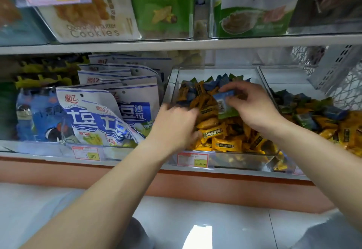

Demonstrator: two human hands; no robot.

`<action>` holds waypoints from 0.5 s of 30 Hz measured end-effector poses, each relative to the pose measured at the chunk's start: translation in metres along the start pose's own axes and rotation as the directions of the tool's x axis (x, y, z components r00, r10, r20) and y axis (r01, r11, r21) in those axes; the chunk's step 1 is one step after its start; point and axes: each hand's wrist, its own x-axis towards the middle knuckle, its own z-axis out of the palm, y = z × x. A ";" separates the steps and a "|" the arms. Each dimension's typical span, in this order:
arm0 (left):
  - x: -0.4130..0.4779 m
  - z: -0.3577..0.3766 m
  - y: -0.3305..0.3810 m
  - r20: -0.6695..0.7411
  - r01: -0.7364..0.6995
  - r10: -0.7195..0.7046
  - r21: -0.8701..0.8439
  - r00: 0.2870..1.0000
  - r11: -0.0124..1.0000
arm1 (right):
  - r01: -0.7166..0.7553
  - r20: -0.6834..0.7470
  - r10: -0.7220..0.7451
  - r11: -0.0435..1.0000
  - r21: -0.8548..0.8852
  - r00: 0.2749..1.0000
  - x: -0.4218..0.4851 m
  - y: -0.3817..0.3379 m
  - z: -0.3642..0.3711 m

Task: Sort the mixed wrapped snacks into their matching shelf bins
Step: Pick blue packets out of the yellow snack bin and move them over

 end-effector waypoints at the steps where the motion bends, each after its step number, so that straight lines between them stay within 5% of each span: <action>1: 0.002 0.002 0.003 0.021 -0.003 0.001 0.077 1.000 0.997 | -0.001 0.016 0.001 1.000 -0.006 1.000 0.000 0.002 0.000; 8: 0.005 -0.005 -0.009 0.160 0.012 -0.001 -0.068 0.987 0.998 | 0.051 0.112 -0.048 0.998 -0.028 0.993 -0.004 0.001 0.003; 15: -0.009 -0.014 -0.009 -0.105 0.064 -0.095 -0.265 0.990 0.962 | -0.066 0.012 0.065 0.988 0.142 0.998 -0.007 -0.002 0.005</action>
